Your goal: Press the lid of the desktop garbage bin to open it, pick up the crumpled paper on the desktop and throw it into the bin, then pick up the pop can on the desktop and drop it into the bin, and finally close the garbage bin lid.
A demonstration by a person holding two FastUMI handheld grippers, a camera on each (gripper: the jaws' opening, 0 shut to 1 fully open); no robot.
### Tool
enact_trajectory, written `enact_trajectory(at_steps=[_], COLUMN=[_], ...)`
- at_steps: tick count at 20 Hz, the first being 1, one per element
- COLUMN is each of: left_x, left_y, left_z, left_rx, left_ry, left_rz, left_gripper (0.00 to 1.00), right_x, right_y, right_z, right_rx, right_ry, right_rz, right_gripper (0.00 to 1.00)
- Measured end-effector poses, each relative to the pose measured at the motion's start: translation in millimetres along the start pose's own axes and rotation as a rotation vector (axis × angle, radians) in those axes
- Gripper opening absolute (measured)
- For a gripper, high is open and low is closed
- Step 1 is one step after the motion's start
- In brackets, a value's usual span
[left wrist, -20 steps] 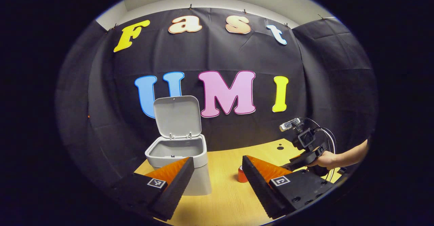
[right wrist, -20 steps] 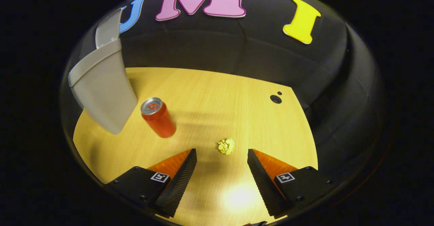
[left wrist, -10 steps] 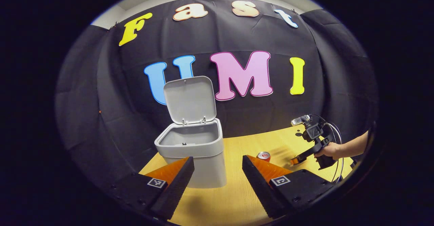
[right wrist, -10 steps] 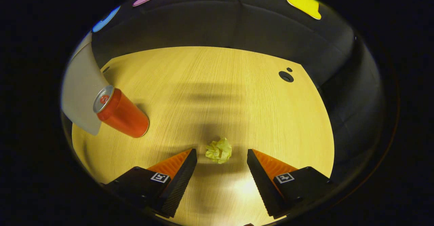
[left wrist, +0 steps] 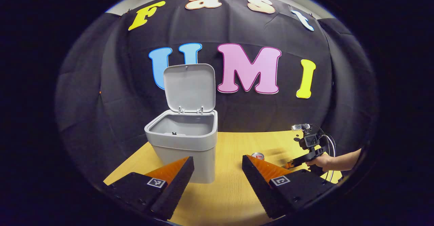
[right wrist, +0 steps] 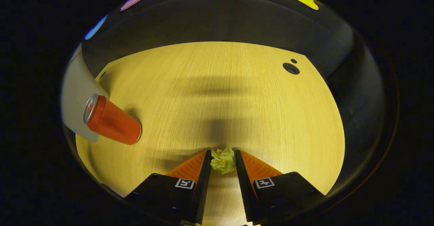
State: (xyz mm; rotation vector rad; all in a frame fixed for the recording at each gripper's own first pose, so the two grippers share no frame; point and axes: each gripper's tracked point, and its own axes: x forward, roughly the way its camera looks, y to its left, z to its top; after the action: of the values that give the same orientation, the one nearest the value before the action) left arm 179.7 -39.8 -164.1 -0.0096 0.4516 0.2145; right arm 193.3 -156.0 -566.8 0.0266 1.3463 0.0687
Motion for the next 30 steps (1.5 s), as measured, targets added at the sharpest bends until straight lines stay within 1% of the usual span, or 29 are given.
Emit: enact_trajectory(at_steps=[1, 2, 3, 4, 5, 8, 10, 11, 12, 13, 14, 17, 20, 21, 23, 24, 26, 28, 30], left_x=[0.5, 2.4, 4.6, 6.0, 6.0, 8.1, 8.3, 8.7, 8.4, 8.0, 7.2, 2.5, -6.8, -10.7, -18.6, -22.6, -29.6, -38.7, -46.1], left_y=[0.1, 0.4, 1.1, 2.8, 4.4, 9.9, 14.5, 17.7, 20.4, 22.9, 22.0, 26.9, 34.8, 38.2, 47.0, 51.7, 64.3, 79.3, 96.4], left_z=[-1.2, -1.5, -1.5, 1.5, 4.7, 13.2, 14.4, 15.8, 17.4, 17.0, 19.6, 28.7, 36.2, 36.4, 36.7, 37.1, 37.7, 36.1, 33.0], left_rx=[0.006, 0.010, 0.013, 0.015, 0.016, 0.027, 0.030, 0.029, 0.024, 0.011, -0.005, -0.007, -0.021, -0.025, -0.026, -0.025, -0.025, -0.029, -0.031], left_ry=[-0.001, 0.003, 0.005, 0.001, -0.010, -0.036, -0.045, -0.050, -0.055, -0.057, -0.063, -0.100, -0.128, -0.134, -0.143, -0.149, -0.160, -0.167, -0.168], left_rz=[-0.002, -0.002, -0.002, -0.001, -0.001, -0.005, -0.009, -0.010, -0.009, -0.010, -0.018, -0.023, -0.030, -0.031, -0.023, -0.018, -0.002, 0.022, 0.054], left_gripper=[0.96, 0.96, 0.96, 0.96, 0.96, 0.96, 0.96, 0.99, 0.96, 0.99, 0.96, 0.96, 0.97, 0.99, 0.99, 0.96, 0.97, 0.96, 0.96], right_x=[0.8, 0.7, -4.9, -13.0, -23.6, -73.3, -114.0, -133.2, -151.6, -175.9, -193.9, -239.2, -282.5, -295.8, -312.8, -319.5, -324.9, -328.8, -320.9], right_y=[-1.0, -2.1, -1.4, 1.0, 4.4, 16.2, 32.7, 40.1, 48.5, 58.0, 66.2, 91.2, 135.5, 147.6, 186.5, 206.4, 244.8, 288.7, 327.9], right_z=[1.7, 4.5, 4.8, 4.5, 8.9, 36.5, 60.7, 73.3, 87.0, 99.1, 113.8, 153.9, 184.1, 188.2, 197.7, 202.4, 208.2, 204.5, 202.3], right_rx=[-0.013, -0.021, -0.023, -0.021, -0.022, -0.084, -0.140, -0.162, -0.172, -0.175, -0.172, -0.179, -0.226, -0.246, -0.288, -0.308, -0.346, -0.368, -0.398], right_ry=[-0.007, -0.021, -0.025, -0.024, -0.046, -0.170, -0.266, -0.315, -0.356, -0.402, -0.445, -0.550, -0.638, -0.656, -0.684, -0.699, -0.712, -0.703, -0.694], right_rz=[-0.004, -0.012, -0.007, 0.000, 0.008, 0.002, 0.012, 0.020, 0.031, 0.049, 0.067, 0.115, 0.178, 0.199, 0.249, 0.271, 0.315, 0.369, 0.410], right_gripper=[0.50, 0.29, 0.41, 0.41, 0.41, 0.41, 0.41, 0.41, 0.33, 0.41, 0.41, 0.40, 0.41, 0.41, 0.41, 0.40, 0.40, 0.41, 0.41])
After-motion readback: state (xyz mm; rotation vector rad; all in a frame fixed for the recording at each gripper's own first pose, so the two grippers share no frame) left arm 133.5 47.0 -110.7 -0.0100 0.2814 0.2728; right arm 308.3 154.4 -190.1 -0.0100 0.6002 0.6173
